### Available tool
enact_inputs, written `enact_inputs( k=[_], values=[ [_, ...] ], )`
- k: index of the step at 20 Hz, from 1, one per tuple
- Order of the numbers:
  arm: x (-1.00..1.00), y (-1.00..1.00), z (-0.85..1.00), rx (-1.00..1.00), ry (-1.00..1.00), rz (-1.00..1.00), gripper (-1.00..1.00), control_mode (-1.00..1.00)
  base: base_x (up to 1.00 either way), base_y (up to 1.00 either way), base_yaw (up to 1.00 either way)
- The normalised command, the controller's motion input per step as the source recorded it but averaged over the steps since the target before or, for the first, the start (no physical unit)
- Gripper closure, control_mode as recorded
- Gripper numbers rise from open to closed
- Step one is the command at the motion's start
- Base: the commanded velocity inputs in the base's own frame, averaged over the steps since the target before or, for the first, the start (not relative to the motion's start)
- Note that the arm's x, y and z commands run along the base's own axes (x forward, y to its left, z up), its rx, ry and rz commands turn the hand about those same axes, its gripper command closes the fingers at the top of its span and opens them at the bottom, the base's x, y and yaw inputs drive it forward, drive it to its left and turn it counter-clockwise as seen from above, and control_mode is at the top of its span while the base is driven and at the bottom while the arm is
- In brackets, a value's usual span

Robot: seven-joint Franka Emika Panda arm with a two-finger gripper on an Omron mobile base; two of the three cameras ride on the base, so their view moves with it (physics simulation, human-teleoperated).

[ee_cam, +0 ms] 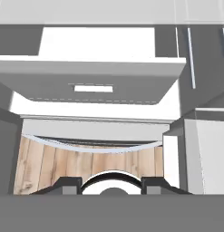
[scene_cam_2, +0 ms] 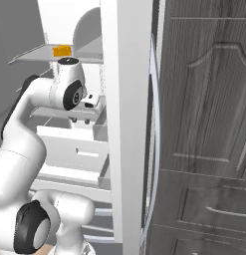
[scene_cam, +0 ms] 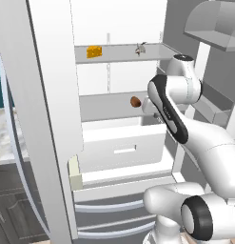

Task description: Take the cheese, fish, and potato from the fridge and place them on the plate on the dining counter to create an appetizer plate.

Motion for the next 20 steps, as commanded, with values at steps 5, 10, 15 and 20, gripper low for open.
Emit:
enact_inputs(
  k=[5,10,15,20],
  values=[
    [-0.19,0.05,0.0,0.0,-0.06,0.0,-1.0,-1.0,0.0,0.0,0.0],
    [-0.03,0.24,0.0,-0.01,-0.02,0.0,-1.0,-1.0,0.0,0.0,0.0],
    [0.04,0.15,0.0,0.0,-0.05,0.0,-1.0,-1.0,0.0,0.0,0.0],
    [0.14,0.02,0.0,0.0,0.0,-0.03,-1.0,-1.0,0.0,0.0,0.0]
  ],
)
